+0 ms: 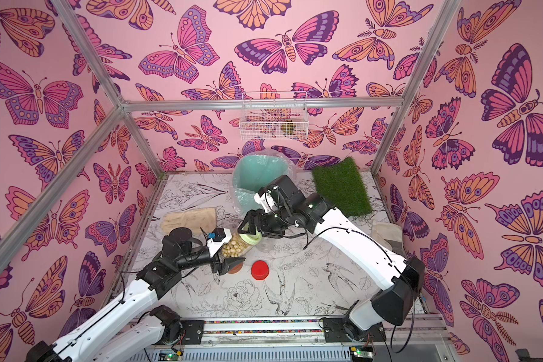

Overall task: Empty moldy peanuts from jars
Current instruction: Unscrew the lid from the jar, then place the lid at the center of the board.

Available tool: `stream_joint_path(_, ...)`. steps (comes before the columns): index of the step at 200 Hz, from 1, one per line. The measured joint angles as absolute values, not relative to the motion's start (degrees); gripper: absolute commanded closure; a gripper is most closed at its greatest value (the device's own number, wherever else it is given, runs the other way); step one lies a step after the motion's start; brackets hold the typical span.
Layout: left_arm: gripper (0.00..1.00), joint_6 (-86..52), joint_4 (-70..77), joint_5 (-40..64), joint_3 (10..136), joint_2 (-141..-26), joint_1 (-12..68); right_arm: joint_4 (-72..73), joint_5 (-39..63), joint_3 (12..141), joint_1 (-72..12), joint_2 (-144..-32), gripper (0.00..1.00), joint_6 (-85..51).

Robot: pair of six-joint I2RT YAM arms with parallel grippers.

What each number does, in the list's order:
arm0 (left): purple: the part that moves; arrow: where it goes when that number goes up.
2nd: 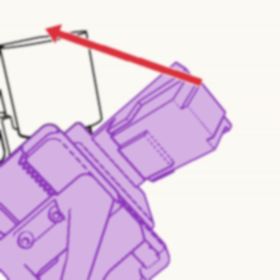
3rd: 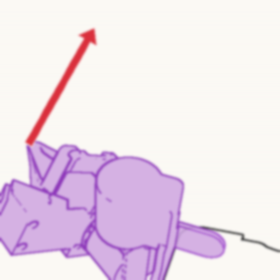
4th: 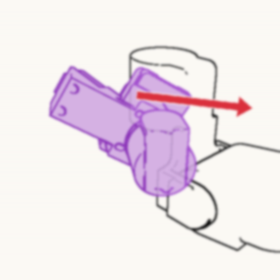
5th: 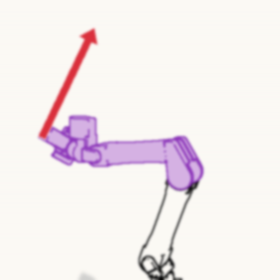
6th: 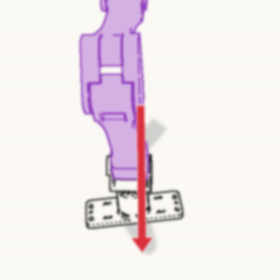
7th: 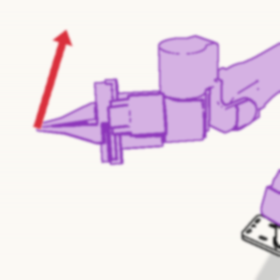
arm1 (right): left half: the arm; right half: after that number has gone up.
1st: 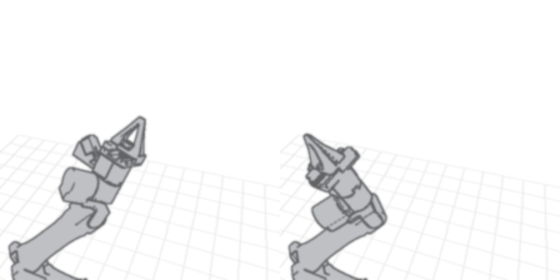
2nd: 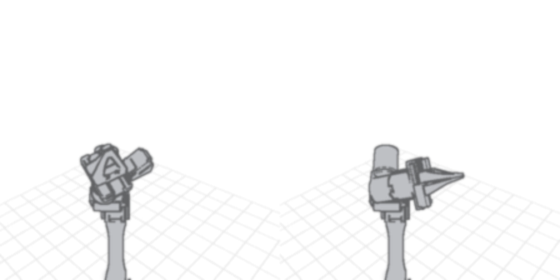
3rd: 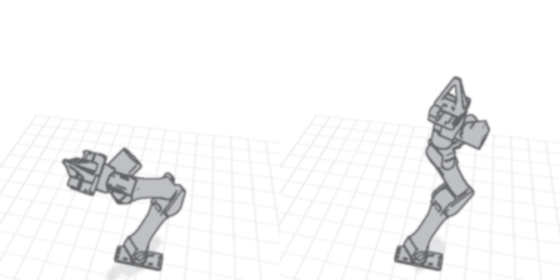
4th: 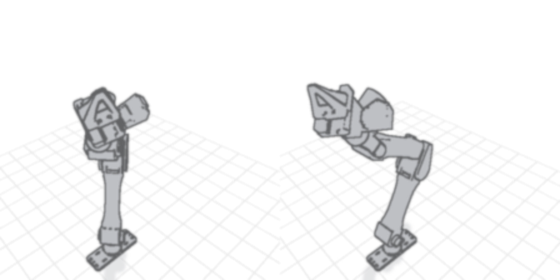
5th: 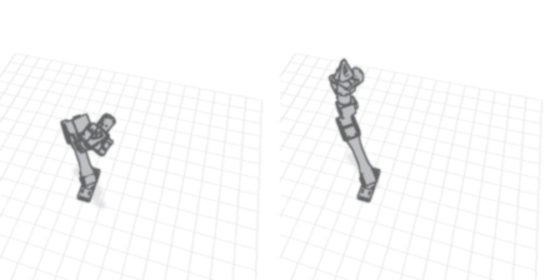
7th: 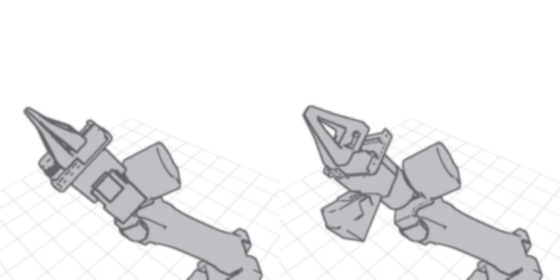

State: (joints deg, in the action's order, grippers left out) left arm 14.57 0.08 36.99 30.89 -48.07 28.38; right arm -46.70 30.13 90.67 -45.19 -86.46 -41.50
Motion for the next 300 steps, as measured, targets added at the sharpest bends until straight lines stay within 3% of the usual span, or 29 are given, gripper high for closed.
stream_joint_path(18, 1.0, 14.55, -0.1, 36.97, 30.89, -48.07, 28.34, -43.75, 32.8, 87.99, -43.9, -85.6, 0.88, -37.01)
stream_joint_path(45, 1.0, 14.44, -0.34, 37.06, 30.89, -48.07, 28.36, -40.42, 37.76, 84.79, -41.71, -84.55, 1.0, -26.13)
stream_joint_path(143, 1.0, 12.86, 0.91, 42.54, 30.94, -48.12, 28.45, -38.41, 50.54, 80.31, -37.26, -80.49, 1.0, 30.37)
stream_joint_path(192, 1.0, 12.08, 0.73, 43.27, 30.94, -48.38, 27.64, -43.16, 52.99, 82.08, -35.11, -80.47, 1.0, 48.36)
stream_joint_path(220, 1.0, 11.68, 0.73, 43.51, 30.94, -48.36, 27.62, -43.9, 54.35, 82.96, -35.0, -81.76, 1.0, 50.63)
stream_joint_path(253, 1.0, 11.57, 0.78, 41.74, 30.94, -47.68, 27.38, -33.95, 53.43, 76.84, -34.72, -76.97, 1.0, 40.51)
stream_joint_path(300, 1.0, 11.38, 2.63, 37.45, 30.89, -46.17, 27.2, -31.75, 33.85, 71.5, -35.05, -63.48, 1.0, 19.9)
